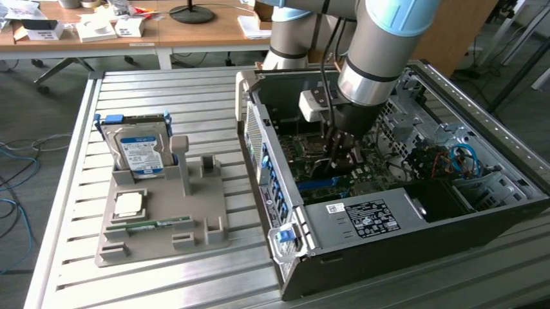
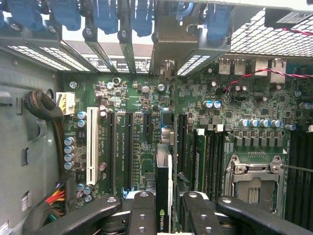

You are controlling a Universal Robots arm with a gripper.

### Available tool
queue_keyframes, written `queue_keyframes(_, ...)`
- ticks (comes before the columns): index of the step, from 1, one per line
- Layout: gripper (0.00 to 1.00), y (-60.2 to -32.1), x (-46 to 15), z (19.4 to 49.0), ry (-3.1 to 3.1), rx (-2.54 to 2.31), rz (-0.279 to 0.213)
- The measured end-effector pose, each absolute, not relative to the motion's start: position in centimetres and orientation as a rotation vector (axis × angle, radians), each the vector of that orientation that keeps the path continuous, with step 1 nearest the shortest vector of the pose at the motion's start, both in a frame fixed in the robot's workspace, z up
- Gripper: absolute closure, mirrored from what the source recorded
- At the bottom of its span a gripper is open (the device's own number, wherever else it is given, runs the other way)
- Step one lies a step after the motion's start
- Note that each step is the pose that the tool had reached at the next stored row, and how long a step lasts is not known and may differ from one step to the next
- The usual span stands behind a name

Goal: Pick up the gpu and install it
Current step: 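Insert the gpu into the slot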

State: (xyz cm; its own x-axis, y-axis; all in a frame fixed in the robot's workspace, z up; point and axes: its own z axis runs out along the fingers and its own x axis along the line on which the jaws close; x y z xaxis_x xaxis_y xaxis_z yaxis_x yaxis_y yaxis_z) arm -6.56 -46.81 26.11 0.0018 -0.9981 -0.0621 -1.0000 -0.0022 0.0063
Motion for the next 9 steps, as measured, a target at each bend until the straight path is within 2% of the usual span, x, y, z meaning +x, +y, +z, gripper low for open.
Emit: queue_keyframes(9, 0.74, -46.81, -6.67, 25.89, 2.191, -2.195, 0.075)
